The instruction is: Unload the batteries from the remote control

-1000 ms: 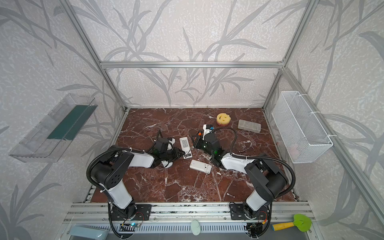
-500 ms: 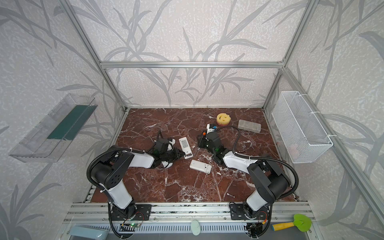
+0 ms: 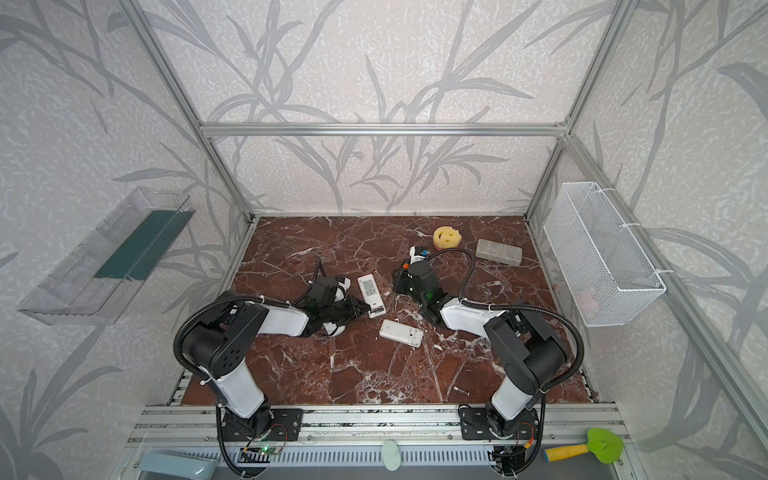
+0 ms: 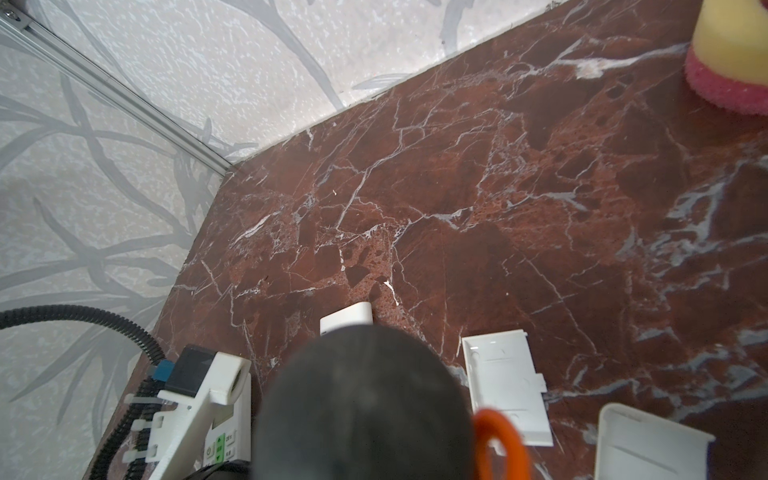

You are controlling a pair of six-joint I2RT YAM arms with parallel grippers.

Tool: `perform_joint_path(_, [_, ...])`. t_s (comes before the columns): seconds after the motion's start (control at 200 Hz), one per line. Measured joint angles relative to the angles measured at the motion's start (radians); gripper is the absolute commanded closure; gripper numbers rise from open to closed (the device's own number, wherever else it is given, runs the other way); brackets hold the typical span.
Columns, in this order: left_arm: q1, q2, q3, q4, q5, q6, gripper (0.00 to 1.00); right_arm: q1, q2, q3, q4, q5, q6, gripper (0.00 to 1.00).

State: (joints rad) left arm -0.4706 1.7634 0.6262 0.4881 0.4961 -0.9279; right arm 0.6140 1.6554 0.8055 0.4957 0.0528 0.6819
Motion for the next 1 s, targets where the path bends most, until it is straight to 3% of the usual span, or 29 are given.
perform_joint_path(1.0, [0.000, 0.006, 0.000, 0.010, 0.003, -0.001, 0.81, 0.000, 0.033, 0.049, 0.004, -0.019, -0.010, 1.00])
